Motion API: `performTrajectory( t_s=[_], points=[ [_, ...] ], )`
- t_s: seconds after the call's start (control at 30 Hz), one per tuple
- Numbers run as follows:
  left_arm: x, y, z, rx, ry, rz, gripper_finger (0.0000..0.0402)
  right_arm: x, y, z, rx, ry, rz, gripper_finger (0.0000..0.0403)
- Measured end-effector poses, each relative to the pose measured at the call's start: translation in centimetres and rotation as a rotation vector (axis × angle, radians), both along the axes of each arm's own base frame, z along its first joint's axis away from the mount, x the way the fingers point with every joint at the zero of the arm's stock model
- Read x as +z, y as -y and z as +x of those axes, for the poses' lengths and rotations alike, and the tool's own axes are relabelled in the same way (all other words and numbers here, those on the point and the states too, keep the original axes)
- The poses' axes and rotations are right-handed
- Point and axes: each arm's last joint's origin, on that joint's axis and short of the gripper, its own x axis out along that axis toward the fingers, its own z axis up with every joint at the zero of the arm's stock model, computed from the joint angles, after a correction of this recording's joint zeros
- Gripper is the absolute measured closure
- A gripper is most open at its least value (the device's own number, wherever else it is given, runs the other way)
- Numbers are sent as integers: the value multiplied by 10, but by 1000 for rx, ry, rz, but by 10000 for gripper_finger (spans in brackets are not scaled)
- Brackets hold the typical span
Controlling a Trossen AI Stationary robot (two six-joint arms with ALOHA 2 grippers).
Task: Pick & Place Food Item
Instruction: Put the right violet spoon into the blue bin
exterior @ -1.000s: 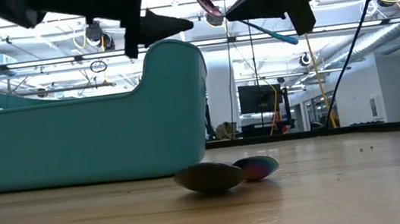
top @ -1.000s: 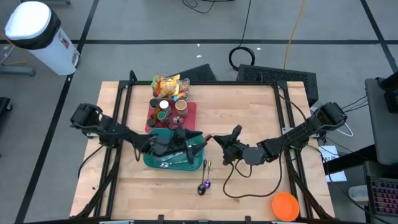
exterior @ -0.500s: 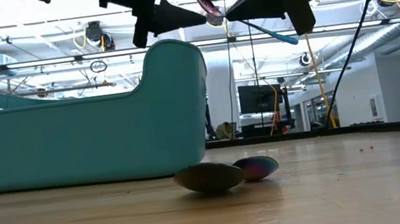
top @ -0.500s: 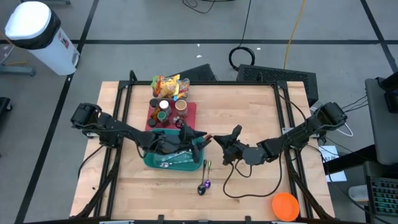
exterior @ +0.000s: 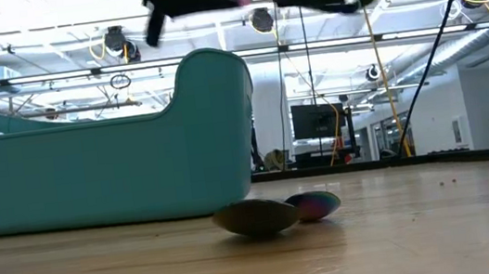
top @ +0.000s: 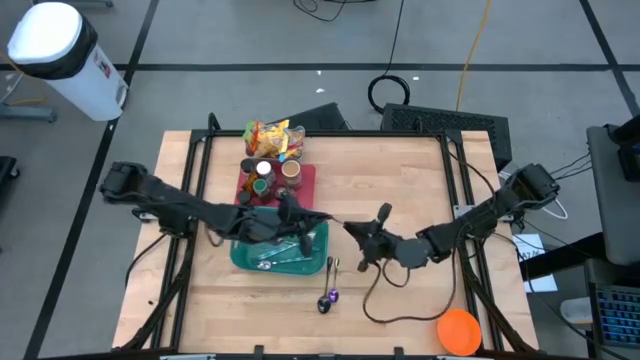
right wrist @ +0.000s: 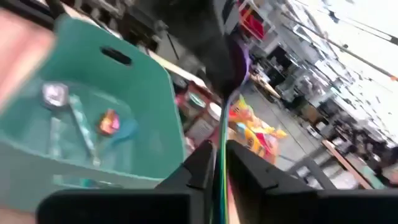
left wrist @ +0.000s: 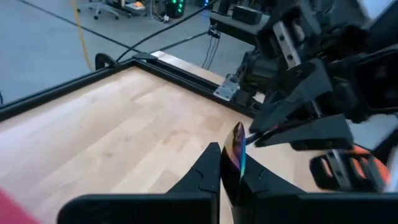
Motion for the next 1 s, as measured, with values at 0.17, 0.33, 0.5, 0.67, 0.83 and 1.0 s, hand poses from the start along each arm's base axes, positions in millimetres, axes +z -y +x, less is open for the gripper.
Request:
performTrajectory(
  t_s=[0.17,0.33,0.5,0.67,0.83,1.0],
  points=[
    [21,15,-36,23,-46,7,396,18,-19,-17,78,80,39,316],
    [21,37,-77,68,-29,5,395,39,-32,-39,155,153,111,263],
    [-5,51,-117,134,0,-51,395,49,-41,-52,211,189,145,236],
    [-33,54,-145,130,37,-176,396,48,-44,-53,220,181,139,232],
    [-65,46,-150,81,-56,-338,387,48,-39,-50,200,199,183,232],
    [-84,35,-150,99,-107,-456,391,47,-35,-48,179,215,229,232]
  ],
)
